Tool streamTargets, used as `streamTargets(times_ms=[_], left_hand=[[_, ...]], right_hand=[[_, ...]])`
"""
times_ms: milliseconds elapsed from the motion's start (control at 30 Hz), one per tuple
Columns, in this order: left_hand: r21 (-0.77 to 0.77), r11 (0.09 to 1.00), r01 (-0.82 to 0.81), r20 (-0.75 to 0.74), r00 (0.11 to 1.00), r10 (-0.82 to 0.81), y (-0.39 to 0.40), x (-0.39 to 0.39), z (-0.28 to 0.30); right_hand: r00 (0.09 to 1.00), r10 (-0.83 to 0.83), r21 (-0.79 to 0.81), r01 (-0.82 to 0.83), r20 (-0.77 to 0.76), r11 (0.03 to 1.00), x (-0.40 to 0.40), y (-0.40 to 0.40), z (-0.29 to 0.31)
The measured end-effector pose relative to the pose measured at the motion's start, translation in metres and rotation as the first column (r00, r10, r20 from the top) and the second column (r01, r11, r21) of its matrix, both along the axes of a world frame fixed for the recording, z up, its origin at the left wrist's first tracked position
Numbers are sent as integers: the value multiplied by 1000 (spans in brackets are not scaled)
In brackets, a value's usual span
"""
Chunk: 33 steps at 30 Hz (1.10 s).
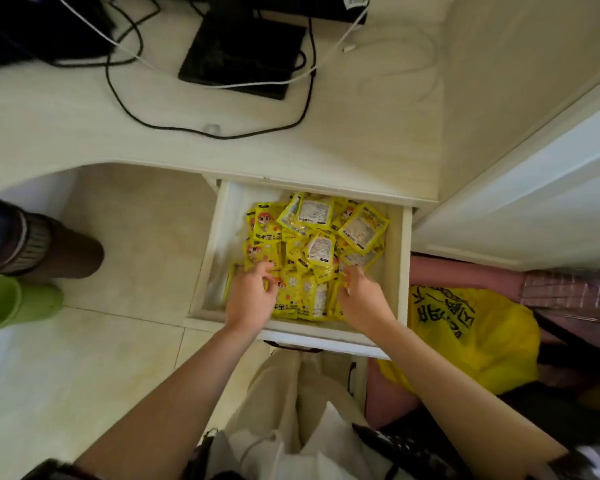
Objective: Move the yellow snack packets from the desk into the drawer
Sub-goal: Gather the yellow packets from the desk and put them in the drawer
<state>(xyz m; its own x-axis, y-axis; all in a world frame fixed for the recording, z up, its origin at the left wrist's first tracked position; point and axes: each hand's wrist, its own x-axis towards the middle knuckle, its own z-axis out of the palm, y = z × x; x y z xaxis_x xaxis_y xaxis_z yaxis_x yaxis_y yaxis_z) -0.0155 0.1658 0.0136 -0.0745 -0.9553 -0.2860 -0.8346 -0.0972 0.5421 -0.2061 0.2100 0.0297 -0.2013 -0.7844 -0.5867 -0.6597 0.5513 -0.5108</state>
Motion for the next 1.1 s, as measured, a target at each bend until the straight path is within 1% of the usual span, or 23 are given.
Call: streamTargets(times_ms=[100,200,300,467,533,600,733,867,967,1100], left_hand=[[-32,999,-33,-3,999,33,24,19,14],[-68,995,-73,43,996,76,45,41,28],[-134,978,-157,66,984,167,67,65,40],[-139,952,-272,152,944,292,101,119,43],[-140,934,-329,174,920,351,114,141,44],[-137,914,-382,196,894,404,126,164,46],[-125,873,-472,203,849,488,141,218,49],[-111,849,-517,208,823,528,151,276,50],[-110,834,-540,212,807,550,152,321,51],[-116,823,-556,230,791,566,145,378,55]], right_hand=[[989,137,-42,-140,-56,989,19,5,10],[956,274,-70,-282,-107,957,43,6,20],[901,410,-75,-423,-140,903,71,4,26],[779,596,-86,-619,-195,781,130,3,34],[745,635,-98,-661,-204,744,156,4,37],[692,683,-112,-717,-233,688,183,6,38],[646,733,-128,-762,-211,635,241,6,39],[571,793,-96,-819,-211,565,304,3,41],[548,812,-99,-836,-203,539,352,-3,45],[548,807,-137,-837,-221,530,408,-15,50]])
